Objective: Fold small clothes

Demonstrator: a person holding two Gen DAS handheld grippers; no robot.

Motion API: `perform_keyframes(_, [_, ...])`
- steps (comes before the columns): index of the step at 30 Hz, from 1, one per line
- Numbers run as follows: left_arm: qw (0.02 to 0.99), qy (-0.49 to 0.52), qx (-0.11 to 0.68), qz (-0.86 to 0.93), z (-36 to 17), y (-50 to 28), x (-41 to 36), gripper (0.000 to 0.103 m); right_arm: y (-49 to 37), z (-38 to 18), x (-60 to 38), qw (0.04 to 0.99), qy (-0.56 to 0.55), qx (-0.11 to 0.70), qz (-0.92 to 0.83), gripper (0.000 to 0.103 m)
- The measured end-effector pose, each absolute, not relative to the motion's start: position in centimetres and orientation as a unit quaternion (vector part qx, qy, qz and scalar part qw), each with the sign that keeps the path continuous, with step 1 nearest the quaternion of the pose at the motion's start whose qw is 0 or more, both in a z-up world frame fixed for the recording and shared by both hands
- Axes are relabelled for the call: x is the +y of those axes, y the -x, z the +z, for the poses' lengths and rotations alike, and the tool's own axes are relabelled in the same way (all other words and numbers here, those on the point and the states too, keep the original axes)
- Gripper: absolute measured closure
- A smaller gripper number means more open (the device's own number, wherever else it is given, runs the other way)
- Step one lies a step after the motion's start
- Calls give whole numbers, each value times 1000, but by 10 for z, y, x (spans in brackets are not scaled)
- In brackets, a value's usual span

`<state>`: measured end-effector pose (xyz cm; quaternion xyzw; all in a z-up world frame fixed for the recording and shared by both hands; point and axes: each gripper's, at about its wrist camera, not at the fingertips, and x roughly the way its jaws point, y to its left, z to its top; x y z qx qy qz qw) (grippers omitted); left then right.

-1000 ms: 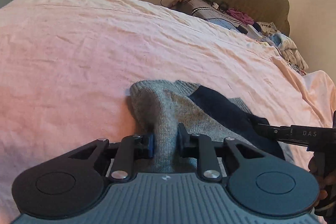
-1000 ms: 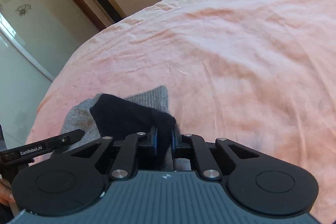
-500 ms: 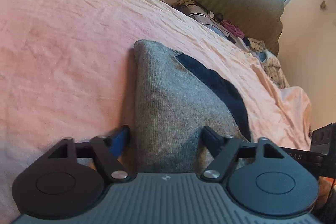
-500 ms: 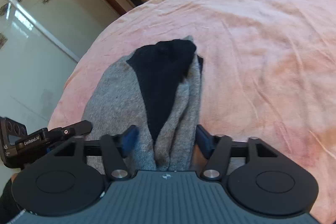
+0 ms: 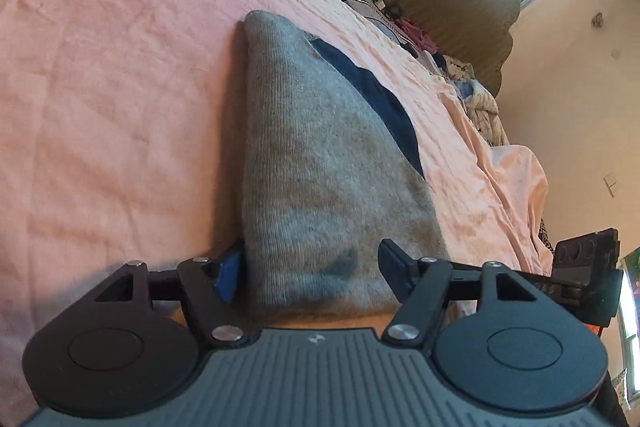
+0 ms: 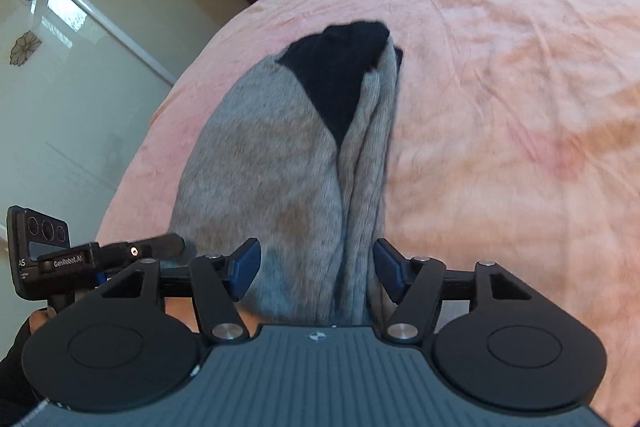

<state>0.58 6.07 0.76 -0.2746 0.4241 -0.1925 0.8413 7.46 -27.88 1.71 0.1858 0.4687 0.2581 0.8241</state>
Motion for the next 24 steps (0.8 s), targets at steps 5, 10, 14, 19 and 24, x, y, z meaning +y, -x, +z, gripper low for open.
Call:
perform_keyframes(5, [860, 175, 438, -195, 11, -5, 51, 90, -64, 15, -282, 836, -134, 461, 266, 87])
perform_keyframes(10, [891, 109, 404, -177, 44, 11, 49, 83, -64, 27, -282, 839, -152, 459, 248, 55])
perform_keyframes(14, [919, 82, 352, -158, 65, 0, 34, 0, -91, 45, -284, 855, -186, 427, 226, 1])
perform_keyframes(19, [837, 236, 464, -166, 21, -29, 64, 1, -110, 19, -294, 789, -257, 503, 240, 23])
perform_keyframes(24, [777, 365, 456, -233, -4, -27, 79, 33, -89, -5, -300, 743, -339, 495, 298, 30])
